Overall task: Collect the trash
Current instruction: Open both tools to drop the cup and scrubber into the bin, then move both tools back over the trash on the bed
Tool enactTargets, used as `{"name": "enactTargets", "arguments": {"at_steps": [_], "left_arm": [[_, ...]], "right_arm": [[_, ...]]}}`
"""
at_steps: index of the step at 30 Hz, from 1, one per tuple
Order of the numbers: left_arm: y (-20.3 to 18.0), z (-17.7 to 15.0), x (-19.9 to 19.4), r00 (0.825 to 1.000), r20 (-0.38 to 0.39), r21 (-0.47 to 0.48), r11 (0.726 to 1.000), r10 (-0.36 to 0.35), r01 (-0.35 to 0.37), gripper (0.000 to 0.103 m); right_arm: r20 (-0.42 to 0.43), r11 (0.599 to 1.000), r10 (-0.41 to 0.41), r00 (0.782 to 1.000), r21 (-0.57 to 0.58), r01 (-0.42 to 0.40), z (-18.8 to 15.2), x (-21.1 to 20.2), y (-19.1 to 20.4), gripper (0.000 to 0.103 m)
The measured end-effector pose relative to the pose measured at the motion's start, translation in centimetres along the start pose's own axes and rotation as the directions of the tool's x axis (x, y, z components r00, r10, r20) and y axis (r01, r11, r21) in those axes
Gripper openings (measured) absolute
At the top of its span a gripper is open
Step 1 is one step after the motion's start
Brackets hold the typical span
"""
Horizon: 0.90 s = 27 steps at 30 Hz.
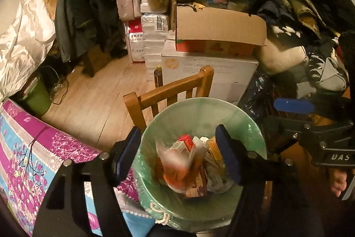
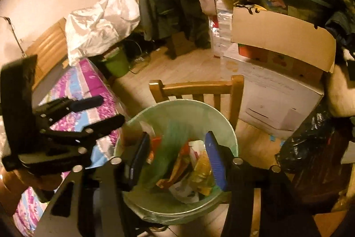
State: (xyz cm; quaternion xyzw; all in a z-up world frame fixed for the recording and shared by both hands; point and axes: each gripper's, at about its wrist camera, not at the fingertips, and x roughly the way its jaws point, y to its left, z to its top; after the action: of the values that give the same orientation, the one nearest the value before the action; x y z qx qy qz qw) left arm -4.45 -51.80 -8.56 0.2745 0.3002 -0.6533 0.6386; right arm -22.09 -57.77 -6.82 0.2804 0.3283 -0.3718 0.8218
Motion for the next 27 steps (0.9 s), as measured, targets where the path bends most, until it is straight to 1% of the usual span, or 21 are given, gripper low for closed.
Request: {"name": "enactTargets", "arguments": {"at_steps": [10,13,16,19,20,22,23,24,25,26,27], "left_arm": [[1.4,-0.7,-0.3,1.0,-0.002,-0.035,0.999,0.029,-0.029,0.066],[1.6,-0.8,-0.4,0.999,-0.001,-0.043,0.998,0.038,-0.038,0.066],[1.6,-1.0,-0.7,0.998,0.0,-0.038,0.998,0.058,-0.058,0.066],[2.0,-1.6,-1.3,0.996,0.011,-0.054,0.995,0.087,-0.086,0.066],[2.4,-1.9,-1.7,0.994,0.022,-0.067,0.992,0.106,-0.104,0.066],[3.2,-2.6,-2.4,0.988,0.038,-0.102,0.984,0.153,-0.148,0.066],[3.7,-3.2,-2.9,0.981,0.049,-0.124,0.976,0.188,-0.181,0.066],[4.0,-3.6,-3.3,0.973,0.058,-0.135,0.968,0.222,-0.212,0.066],[4.4,-4.1,-3.8,0.962,0.069,-0.144,0.957,0.264,-0.253,0.066],[4.8,-4.8,-4.5,0.941,0.082,-0.152,0.937,0.328,-0.313,0.067],[5.2,-5.3,-5.0,0.925,0.091,-0.158,0.922,0.37,-0.353,0.071]], "right_arm": [[-0.001,1.0,-0.017,1.0,0.013,0.017,0.0,0.1,-0.9,0.053],[-0.008,0.999,-0.039,0.999,-0.002,0.039,-0.2,0.1,-0.7,0.053],[-0.008,0.997,-0.074,0.997,-0.024,0.074,-0.4,0.2,-0.4,0.053],[0.011,0.998,-0.061,0.998,-0.019,0.061,-0.4,-0.1,0.0,0.053],[0.024,0.998,-0.054,0.998,-0.019,0.055,-0.3,-0.2,0.2,0.054],[0.063,0.999,-0.046,0.997,-0.022,0.047,-0.3,-0.5,0.9,0.056],[0.084,0.999,-0.044,0.995,-0.023,0.047,-0.3,-0.6,1.4,0.061],[0.119,0.999,-0.045,0.992,-0.025,0.048,-0.2,-0.8,1.9,0.064],[0.151,0.998,-0.049,0.987,-0.027,0.053,-0.2,-1.0,2.5,0.068],[0.183,0.998,-0.051,0.982,-0.031,0.058,-0.3,-1.3,3.1,0.072],[0.226,0.997,-0.05,0.973,-0.043,0.061,-0.5,-1.5,4.2,0.074]]}}
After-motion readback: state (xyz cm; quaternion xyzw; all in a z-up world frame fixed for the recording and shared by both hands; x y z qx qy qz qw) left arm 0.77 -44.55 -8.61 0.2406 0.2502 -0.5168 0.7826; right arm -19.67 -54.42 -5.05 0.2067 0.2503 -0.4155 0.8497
